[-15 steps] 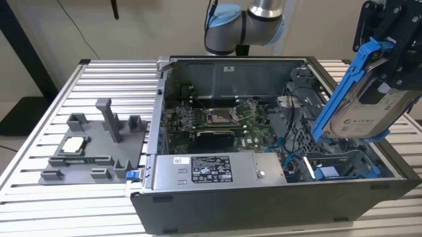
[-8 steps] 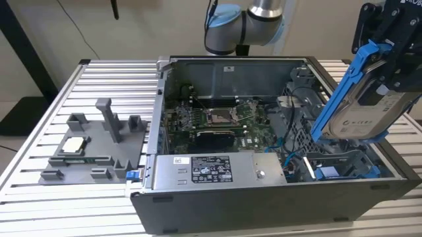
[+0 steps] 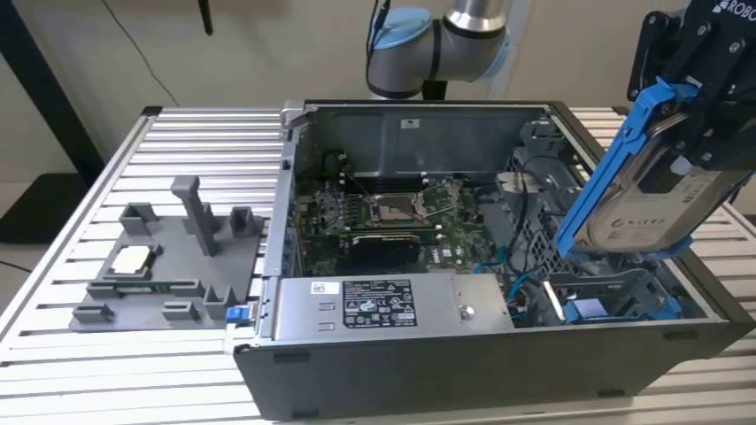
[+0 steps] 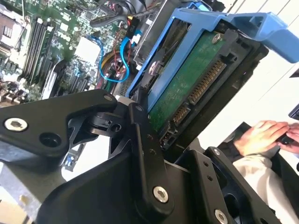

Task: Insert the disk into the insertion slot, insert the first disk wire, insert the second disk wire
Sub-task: 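Insert the disk into the insertion slot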

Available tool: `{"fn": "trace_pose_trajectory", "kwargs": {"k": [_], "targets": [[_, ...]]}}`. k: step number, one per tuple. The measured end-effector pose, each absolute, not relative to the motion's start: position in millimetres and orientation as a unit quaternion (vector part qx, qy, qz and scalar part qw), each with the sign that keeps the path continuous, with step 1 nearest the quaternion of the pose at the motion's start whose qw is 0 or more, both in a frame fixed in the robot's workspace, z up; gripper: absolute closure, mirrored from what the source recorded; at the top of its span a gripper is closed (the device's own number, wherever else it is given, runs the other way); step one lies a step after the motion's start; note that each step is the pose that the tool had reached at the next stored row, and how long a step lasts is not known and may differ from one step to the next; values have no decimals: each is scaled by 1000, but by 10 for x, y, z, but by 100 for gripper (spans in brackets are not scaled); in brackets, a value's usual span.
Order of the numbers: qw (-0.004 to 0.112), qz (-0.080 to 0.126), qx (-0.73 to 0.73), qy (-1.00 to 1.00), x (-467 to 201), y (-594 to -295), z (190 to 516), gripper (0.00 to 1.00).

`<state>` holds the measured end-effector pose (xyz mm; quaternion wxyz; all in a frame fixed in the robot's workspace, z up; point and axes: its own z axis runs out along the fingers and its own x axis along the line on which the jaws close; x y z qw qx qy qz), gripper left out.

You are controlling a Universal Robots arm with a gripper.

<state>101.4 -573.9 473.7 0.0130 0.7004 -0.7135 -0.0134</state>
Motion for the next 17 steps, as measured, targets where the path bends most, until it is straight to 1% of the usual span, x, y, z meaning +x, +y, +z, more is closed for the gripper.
{"fn": "trace_pose_trajectory", "kwargs": {"k": [17], "targets": [[13, -14, 700, -713, 1016, -5738, 4679, 67]]}}
